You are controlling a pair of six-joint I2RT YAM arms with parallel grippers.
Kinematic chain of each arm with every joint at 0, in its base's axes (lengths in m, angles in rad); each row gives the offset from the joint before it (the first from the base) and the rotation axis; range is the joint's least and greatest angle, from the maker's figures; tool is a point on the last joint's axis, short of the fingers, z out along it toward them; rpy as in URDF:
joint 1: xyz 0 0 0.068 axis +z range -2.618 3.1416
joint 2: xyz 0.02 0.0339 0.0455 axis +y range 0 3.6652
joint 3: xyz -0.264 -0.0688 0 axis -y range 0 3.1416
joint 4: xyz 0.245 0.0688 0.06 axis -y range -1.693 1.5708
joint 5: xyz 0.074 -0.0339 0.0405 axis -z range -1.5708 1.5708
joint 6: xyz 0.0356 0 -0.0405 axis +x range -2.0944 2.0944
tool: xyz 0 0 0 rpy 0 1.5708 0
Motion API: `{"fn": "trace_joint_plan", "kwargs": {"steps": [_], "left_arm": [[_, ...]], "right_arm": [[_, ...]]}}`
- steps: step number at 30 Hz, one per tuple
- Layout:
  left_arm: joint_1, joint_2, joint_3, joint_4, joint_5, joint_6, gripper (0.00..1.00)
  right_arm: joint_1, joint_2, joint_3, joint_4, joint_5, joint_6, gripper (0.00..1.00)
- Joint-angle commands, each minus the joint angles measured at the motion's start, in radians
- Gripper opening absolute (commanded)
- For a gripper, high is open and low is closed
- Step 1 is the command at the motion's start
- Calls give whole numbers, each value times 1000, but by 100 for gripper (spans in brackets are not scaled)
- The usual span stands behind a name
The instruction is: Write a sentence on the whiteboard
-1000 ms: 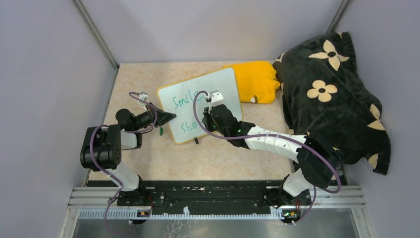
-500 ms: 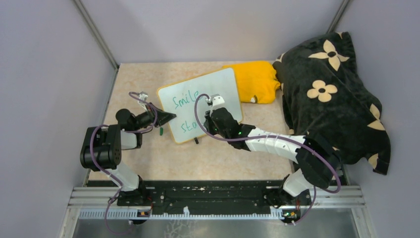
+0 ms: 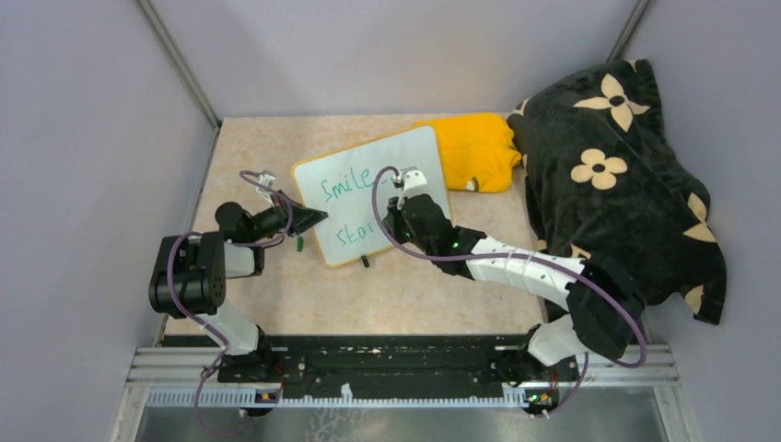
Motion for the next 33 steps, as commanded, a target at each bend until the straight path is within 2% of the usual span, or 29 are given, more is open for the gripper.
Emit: {"fn": "trace_joint_plan", "kwargs": {"steps": [1,33], "left_arm": [[-9,-21,16,9,23,16,20],[-10,-19,18,8,23,14,20]], "right_arm": [[-22,-13,63,34,16,-10,0],[-16,44,-17,46,-34,32,0]]}}
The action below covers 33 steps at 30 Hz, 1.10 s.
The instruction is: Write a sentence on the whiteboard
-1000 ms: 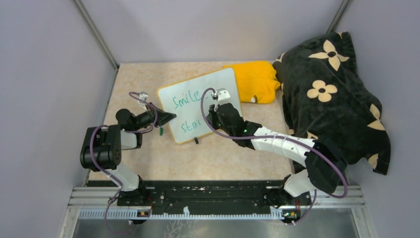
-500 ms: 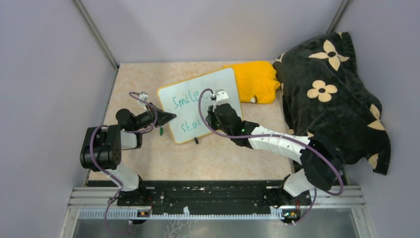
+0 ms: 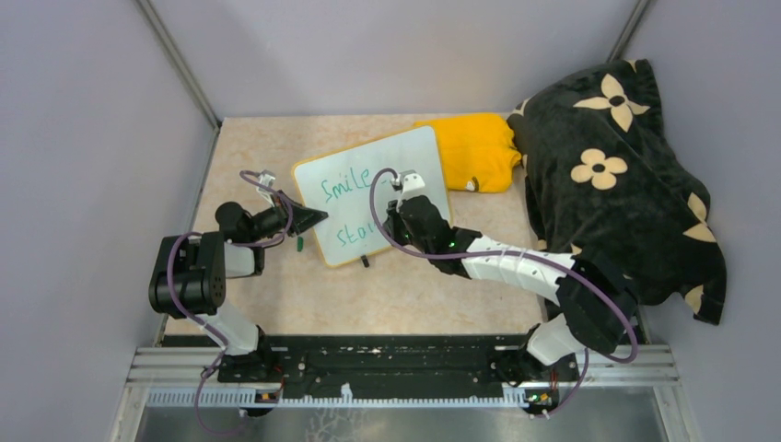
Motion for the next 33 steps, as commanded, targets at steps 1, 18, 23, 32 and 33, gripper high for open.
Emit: {"fn": "trace_joint_plan", "kwargs": {"steps": [1,18,23,32,33], "left_arm": [[-7,-15,18,12,22,14,20],[-8,-16,19,12,22,14,20],[-7,-17,19,12,22,13,20],[-8,-13,20,11,25,14,20],[-8,-14,19,11,24,13,20]], "right_arm": [[4,2,-18,41,-13,18,0],[64,55,-7,49,-23,30,0],[87,84,19,52,-27,29,0],[100,41,31,28,-19,27,0],[101,15,23,20,-13,25,0]]}}
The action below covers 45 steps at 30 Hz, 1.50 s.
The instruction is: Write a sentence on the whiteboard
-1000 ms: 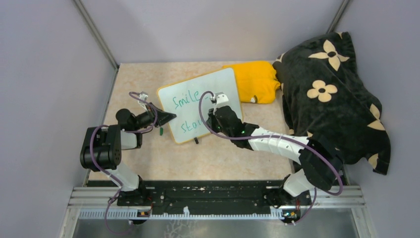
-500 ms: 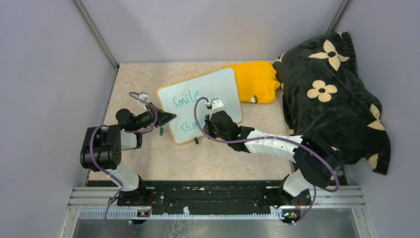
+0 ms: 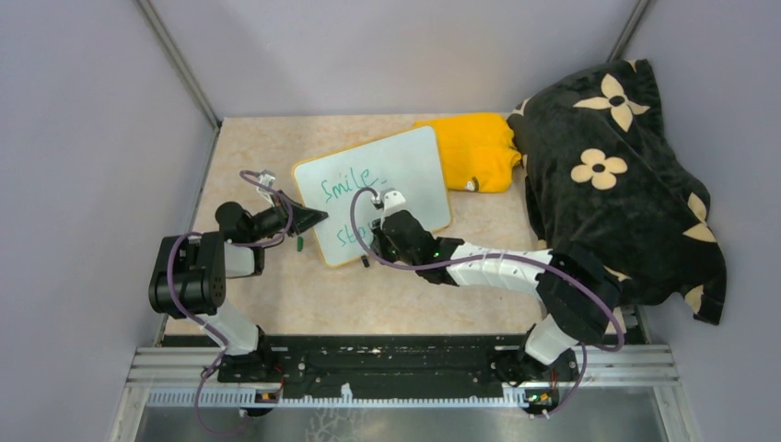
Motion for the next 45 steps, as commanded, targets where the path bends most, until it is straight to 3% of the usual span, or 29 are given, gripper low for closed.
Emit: {"fn": "trace_joint_plan", "kwargs": {"steps": [1,8,13,27,45], "left_arm": [[-8,-14,19,14,24,13,20],[-8,-22,15,10,22,15,20],[-9,-18,17,-1,22,22,20],[-10,-5,21,-11,21,28,20],[-10,-5,25,-16,21,28,20]], "right_arm": [[5,-107,19,3,36,-3,0],[-91,-293,-53,-59,56,-27,0],[-141,-360,-107,-5,111,-40,0],[-68,-307,-173,277,204,-200,0],[-35,-192,-86,244,264,-228,0]]}}
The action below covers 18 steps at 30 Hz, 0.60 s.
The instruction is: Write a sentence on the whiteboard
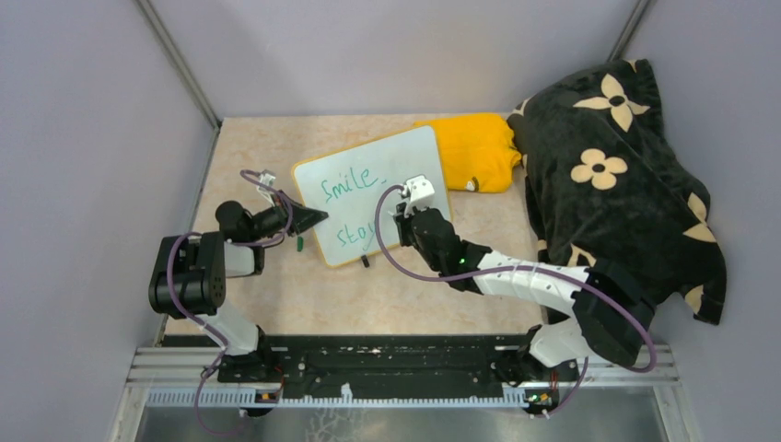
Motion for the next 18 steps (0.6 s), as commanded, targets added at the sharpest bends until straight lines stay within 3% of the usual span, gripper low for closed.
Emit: {"fn": "trace_joint_plan", "kwargs": {"steps": [1,18], "left_arm": [[-9,-4,22,1,19,26,20],[-9,-5,24,-2,20,26,20]], "right_arm": [[8,6,51,43,38,-17,0],[7,47,68,81,35,-52,0]]}}
